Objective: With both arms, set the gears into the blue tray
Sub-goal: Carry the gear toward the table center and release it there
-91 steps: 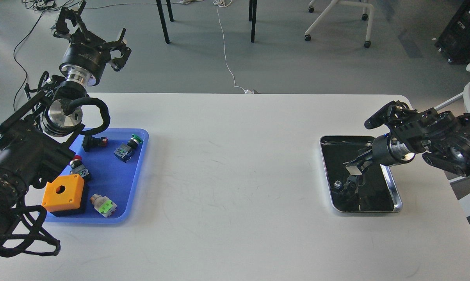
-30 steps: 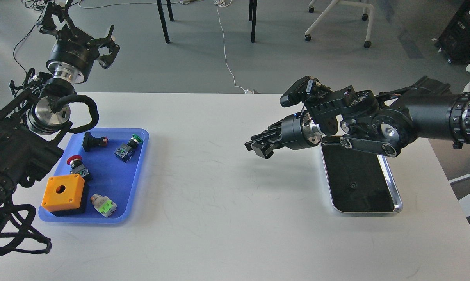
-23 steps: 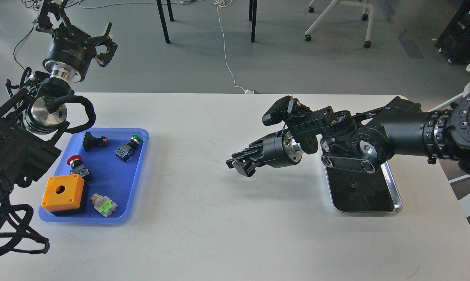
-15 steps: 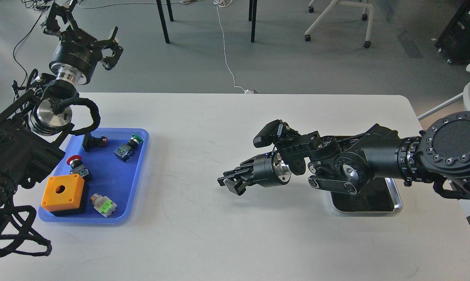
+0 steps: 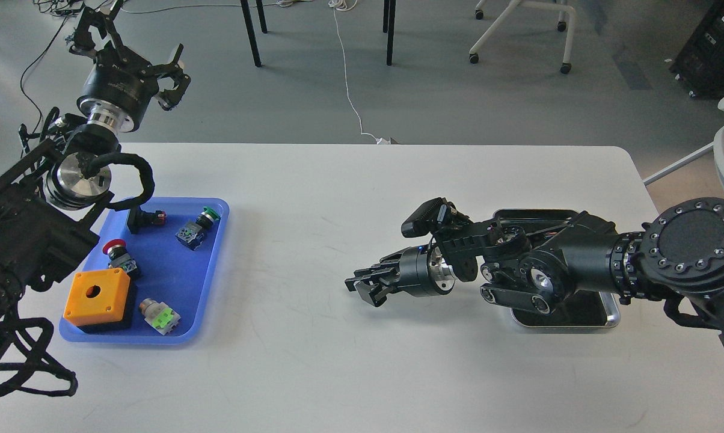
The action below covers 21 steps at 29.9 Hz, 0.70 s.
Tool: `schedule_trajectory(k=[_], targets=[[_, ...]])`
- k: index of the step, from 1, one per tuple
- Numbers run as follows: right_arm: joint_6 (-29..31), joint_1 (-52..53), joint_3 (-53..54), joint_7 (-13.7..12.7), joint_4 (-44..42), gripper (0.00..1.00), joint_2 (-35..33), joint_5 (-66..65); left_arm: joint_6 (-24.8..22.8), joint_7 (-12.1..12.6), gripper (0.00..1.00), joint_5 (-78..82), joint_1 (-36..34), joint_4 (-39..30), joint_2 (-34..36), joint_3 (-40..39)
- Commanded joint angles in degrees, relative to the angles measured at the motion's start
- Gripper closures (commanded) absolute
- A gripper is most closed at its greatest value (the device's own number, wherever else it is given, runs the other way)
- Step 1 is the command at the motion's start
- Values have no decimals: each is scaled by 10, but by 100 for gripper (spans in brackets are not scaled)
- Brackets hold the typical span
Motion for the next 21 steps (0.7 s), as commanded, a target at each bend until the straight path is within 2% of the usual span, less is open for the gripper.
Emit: schedule_trajectory(k=[1,5,8,11,17,21], targets=[[-1,-1,0,0,-1,69,0,1,0,0,2,1,0,0,0,0],[-10,-10,1,0,-12,68,0,2,0,0,2,1,0,0,1,0],[-13,-11,1,0,-14,62,0,2,-1,0,2,0,0,0,1,0],[-14,-8,3,0,-12,50,0,4,-1,0,2,0,0,0,2,0],[-14,-1,70,0,-4,14,0,22,-2,0,2,0,-1,0,3,-1],[-10,2,146,0,9,5,0,40,-2,0,2,0,-1,0,4,-1]])
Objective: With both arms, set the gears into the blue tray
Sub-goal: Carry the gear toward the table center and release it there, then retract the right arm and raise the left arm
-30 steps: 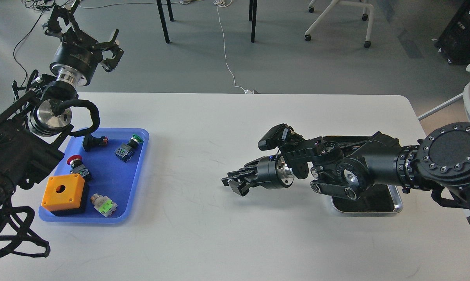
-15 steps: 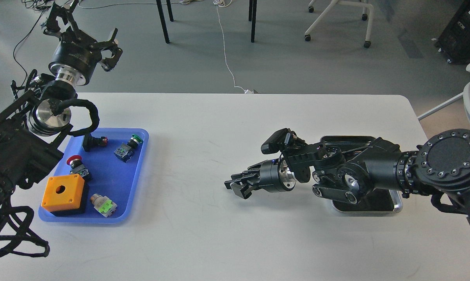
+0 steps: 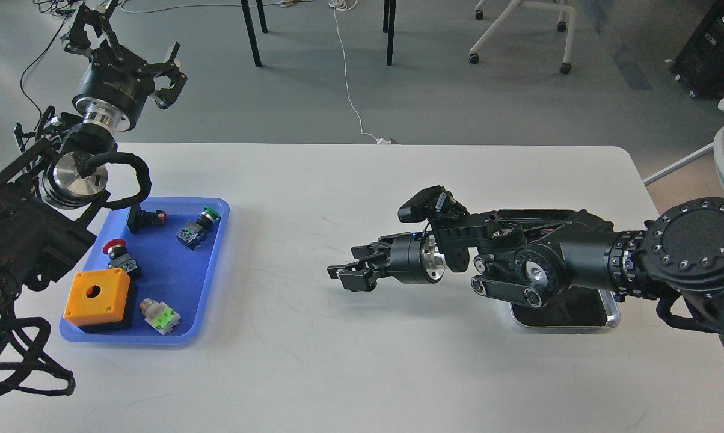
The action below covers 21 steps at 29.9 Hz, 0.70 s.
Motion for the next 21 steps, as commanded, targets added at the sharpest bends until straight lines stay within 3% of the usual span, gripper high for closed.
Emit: schedule_trajectory(k=[1,5,14,21], targets=[[5,2,82,0,18,3,0,12,0,0,2,0,-1,0,0,-1],[13,-3,181,0,66,3,-81,32,-3,-1,2,0,-2,0,5,-2],[35,-9,297,0,120,3,-260,125,-3,4,2,-1,1,0,17,0],[35,-50,415,0,74,3,-308,239,-3,8,2,2,0,-17,18,17]])
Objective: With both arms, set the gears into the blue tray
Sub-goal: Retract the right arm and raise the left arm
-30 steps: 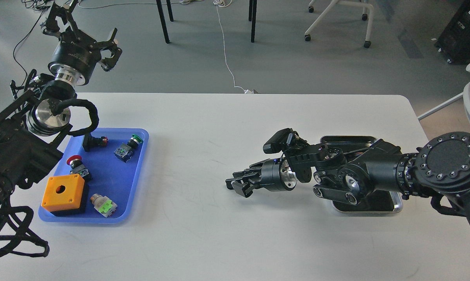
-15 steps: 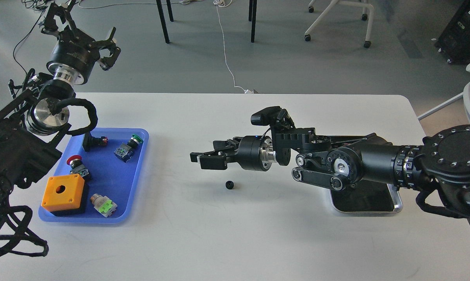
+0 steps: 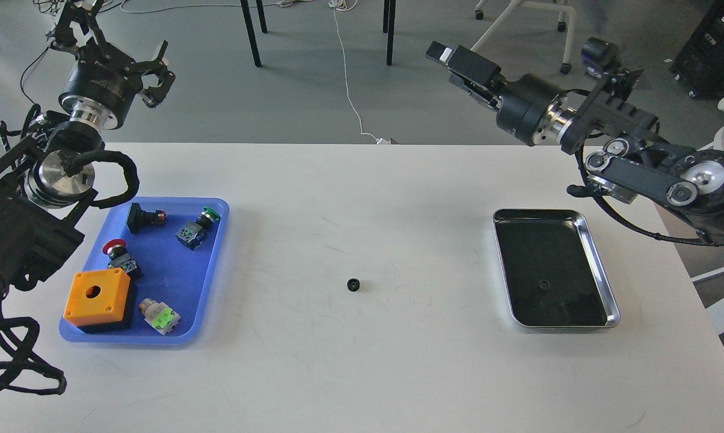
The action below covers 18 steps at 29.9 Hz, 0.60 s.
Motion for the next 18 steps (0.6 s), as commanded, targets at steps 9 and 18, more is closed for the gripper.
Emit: schedule_trajectory(k=[9,18], targets=[[6,-36,133,0,-124,2,-12,223,-2,0,2,24,-1,-158,89,118],[60,-44,196,0,-175,2,-7,333,5,-2,2,250,-2,-339,183,117]])
